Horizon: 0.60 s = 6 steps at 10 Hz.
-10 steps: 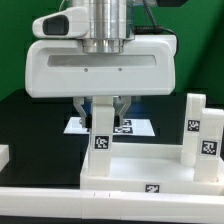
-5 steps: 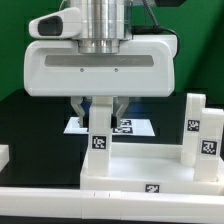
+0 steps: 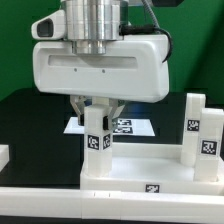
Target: Assemble desk
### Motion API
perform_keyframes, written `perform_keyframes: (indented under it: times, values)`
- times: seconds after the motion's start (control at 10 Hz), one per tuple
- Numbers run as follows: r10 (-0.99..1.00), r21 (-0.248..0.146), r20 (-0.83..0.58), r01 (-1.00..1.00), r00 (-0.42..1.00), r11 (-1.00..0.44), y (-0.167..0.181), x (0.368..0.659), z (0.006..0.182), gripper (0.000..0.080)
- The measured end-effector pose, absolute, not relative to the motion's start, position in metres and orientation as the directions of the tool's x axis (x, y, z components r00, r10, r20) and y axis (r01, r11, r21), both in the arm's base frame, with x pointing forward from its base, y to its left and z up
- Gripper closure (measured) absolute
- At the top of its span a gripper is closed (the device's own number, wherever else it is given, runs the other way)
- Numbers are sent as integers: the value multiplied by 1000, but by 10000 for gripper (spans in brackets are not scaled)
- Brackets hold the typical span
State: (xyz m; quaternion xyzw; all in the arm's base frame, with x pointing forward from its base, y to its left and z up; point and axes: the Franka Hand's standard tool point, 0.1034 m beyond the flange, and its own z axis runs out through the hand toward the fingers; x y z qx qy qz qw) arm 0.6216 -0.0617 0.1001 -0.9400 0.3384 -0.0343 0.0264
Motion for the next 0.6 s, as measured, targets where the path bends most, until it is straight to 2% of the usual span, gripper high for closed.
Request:
perform_keyframes:
  times: [0.2, 0.6]
  values:
    - [-806, -95, 33, -801, 590, -591, -62, 623, 100, 509]
    - [-948, -105, -12, -943, 318, -315, -63, 622, 100, 509]
